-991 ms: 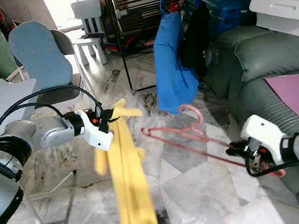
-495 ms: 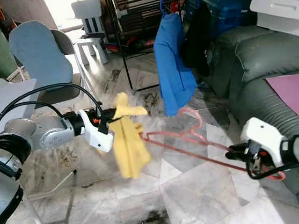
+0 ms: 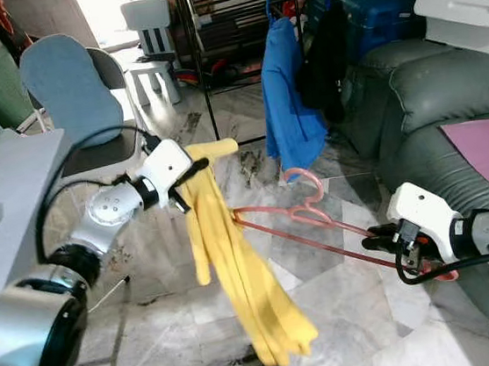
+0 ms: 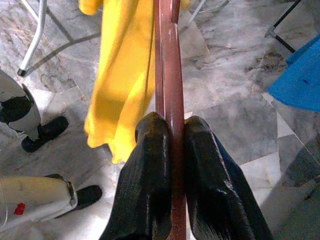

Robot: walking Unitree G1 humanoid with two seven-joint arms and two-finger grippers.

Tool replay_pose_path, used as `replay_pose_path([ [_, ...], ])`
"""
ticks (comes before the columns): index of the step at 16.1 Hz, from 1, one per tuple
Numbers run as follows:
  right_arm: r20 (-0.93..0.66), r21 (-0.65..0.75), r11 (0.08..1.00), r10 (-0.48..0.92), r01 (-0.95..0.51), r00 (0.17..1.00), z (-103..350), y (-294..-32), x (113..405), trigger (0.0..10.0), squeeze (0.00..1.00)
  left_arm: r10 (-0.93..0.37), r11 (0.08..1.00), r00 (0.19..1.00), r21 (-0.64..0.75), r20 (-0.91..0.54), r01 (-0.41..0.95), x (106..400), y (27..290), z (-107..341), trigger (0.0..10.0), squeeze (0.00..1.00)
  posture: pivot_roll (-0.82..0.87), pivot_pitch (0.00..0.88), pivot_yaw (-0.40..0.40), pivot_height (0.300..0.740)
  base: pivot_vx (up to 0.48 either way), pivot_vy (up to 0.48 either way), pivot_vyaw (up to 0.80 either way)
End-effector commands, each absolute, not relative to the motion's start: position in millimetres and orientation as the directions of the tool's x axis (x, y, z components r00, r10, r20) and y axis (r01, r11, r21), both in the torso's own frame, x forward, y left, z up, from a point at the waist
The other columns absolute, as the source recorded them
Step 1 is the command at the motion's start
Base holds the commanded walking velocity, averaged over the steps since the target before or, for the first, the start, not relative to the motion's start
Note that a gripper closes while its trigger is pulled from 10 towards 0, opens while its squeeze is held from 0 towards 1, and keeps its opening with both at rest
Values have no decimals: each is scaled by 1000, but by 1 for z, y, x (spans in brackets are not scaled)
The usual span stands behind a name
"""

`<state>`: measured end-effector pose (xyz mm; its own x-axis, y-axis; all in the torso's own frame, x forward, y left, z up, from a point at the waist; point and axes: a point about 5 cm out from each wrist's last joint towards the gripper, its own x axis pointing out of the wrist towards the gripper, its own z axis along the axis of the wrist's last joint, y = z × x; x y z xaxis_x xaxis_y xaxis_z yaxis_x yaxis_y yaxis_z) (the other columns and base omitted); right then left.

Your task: Hang hanger

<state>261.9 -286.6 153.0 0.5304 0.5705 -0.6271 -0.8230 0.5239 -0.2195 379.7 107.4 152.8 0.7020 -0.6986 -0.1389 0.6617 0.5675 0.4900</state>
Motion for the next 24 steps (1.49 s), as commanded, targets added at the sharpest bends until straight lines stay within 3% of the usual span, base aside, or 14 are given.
replay_pose_path([
  [1,-617,-237,494,588,-837,522,162,-285,263,10000,0,-706,566,696,488,-131,665,379,113,155,10000,0,-251,0,114,740,0,0,0],
  [3,-622,-248,494,578,-833,528,168,-291,264,10000,0,-722,527,670,493,-170,692,380,120,159,10000,0,-253,0,119,740,0,0,0],
  [5,-616,-275,505,561,-818,553,173,-295,268,10000,0,-759,399,607,567,-237,720,378,127,166,10000,0,-250,0,124,740,0,0,0],
  [6,-610,-277,510,561,-814,559,174,-295,269,10000,0,-777,368,569,539,-269,757,378,130,167,10000,0,-250,0,127,740,0,0,0],
  [7,-608,-270,501,573,-822,549,172,-292,269,10000,0,-793,415,554,439,-255,797,381,132,171,10000,0,-248,0,128,740,0,0,0],
  [9,-606,-260,493,586,-830,538,170,-289,268,10000,0,-801,437,551,400,-234,806,382,130,173,10000,0,-250,0,128,740,0,0,0],
  [14,-591,-215,463,639,-860,492,175,-287,269,10000,0,-870,287,407,386,-278,877,373,122,171,10000,0,-252,0,134,740,0,0,0],
  [17,-600,-173,424,671,-889,437,179,-286,265,10000,0,-879,198,366,463,-307,864,372,119,180,10000,0,-249,0,139,740,0,0,0],
  [23,-659,-108,394,659,-913,363,178,-301,253,10000,0,-849,82,415,694,-327,715,373,122,197,10000,0,-249,0,148,740,0,0,0],
  [24,-667,-97,394,656,-914,354,176,-303,250,10000,0,-854,43,423,770,-303,637,371,121,203,10000,0,-244,0,151,740,0,0,0],
])
